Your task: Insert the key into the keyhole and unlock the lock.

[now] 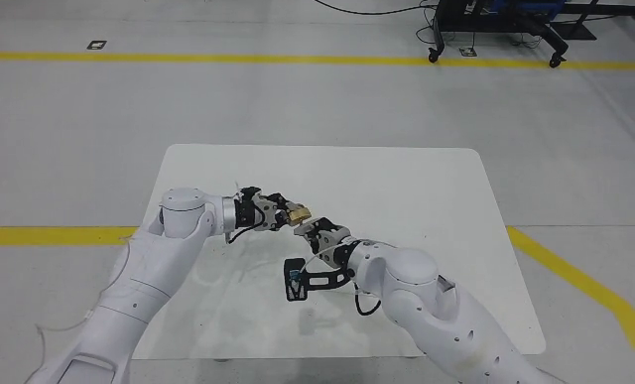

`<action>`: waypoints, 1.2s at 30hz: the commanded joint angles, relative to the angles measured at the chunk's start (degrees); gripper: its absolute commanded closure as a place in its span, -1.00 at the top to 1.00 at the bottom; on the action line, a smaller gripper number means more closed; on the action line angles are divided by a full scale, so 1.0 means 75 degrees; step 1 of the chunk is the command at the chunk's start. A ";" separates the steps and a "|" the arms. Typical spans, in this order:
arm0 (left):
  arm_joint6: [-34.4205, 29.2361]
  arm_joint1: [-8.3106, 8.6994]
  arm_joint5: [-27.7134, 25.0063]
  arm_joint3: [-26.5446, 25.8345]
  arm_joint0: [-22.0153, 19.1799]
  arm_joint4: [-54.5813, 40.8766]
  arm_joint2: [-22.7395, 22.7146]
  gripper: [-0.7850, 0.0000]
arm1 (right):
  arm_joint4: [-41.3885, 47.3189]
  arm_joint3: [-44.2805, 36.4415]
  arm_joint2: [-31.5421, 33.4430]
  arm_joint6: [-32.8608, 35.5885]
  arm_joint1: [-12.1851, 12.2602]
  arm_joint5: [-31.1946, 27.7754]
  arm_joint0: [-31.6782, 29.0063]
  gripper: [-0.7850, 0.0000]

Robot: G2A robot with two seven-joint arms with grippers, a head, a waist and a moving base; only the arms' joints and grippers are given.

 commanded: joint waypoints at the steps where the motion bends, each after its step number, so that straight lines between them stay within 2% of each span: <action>1: -0.0008 0.0000 0.0007 0.0006 -0.0005 0.0002 0.0008 -1.00 | 0.0008 0.0029 -0.0008 0.0021 -0.0012 0.0014 0.0024 -1.00; 36: -0.0053 0.0005 -0.0006 0.0032 -0.0042 -0.0034 0.0076 -1.00 | 0.0203 0.0468 -0.0137 0.0509 -0.0227 -0.0033 0.0313 -1.00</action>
